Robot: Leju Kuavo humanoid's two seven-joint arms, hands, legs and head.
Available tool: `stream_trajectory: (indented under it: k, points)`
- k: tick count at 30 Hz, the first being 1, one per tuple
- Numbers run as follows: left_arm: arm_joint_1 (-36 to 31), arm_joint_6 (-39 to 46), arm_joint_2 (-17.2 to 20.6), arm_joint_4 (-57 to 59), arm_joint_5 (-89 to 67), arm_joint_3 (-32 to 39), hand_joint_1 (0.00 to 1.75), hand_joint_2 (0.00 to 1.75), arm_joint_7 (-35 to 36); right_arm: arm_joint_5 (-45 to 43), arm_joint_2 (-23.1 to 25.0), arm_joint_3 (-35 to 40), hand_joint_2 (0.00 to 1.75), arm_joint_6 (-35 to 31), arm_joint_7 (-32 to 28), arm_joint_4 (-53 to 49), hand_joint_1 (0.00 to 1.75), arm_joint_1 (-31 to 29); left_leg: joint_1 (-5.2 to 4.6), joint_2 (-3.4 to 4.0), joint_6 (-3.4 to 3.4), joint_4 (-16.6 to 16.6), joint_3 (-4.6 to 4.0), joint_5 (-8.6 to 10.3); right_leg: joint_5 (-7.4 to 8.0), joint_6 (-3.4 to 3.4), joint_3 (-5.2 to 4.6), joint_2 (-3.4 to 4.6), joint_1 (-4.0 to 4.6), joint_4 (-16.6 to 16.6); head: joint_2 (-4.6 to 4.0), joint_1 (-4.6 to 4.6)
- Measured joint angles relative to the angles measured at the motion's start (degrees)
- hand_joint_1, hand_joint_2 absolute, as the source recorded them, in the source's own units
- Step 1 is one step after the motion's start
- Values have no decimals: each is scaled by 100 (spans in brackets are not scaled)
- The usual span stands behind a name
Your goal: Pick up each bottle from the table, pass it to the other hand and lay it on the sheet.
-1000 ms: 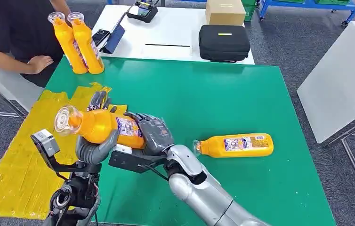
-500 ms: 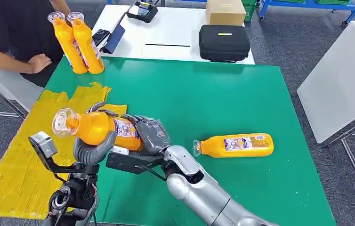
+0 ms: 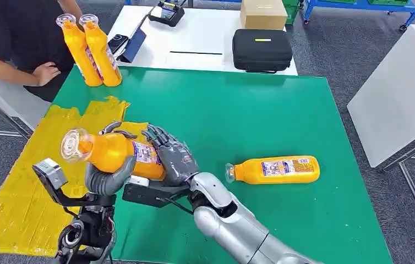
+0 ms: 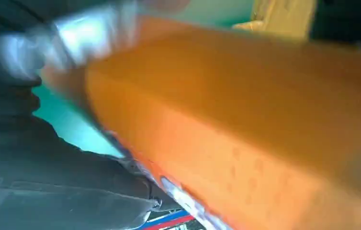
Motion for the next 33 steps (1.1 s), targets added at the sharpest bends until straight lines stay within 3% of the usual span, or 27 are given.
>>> stream_trajectory:
  k: [6,12,19,33]
  points:
    - [410,2000,61,-271,-2516,234,175,175,-129,30,-361,-352,0,-223,2,-987,0,590,0,-2,0,0,-3,-3,-3,-1,-3,-2,0,-1,0,0]
    - [737,2971,168,-175,-3990,544,175,175,-68,-422,-723,-1031,0,-282,-354,-2128,0,1357,-1,-3,-2,-1,-6,-8,-5,-2,-6,-3,-1,-4,0,0]
    - [757,3623,221,215,-4990,610,175,175,166,-509,-830,-1279,0,-275,-426,-2601,0,1721,0,0,-4,-1,0,-6,-3,-1,-4,-2,1,-4,0,-2]
    - [399,3649,-33,2373,-7767,850,175,175,579,-739,-837,-1325,0,-98,-536,-2769,0,1741,-2,-1,-3,0,-2,-6,-2,-1,-3,-2,-1,-4,0,-2]
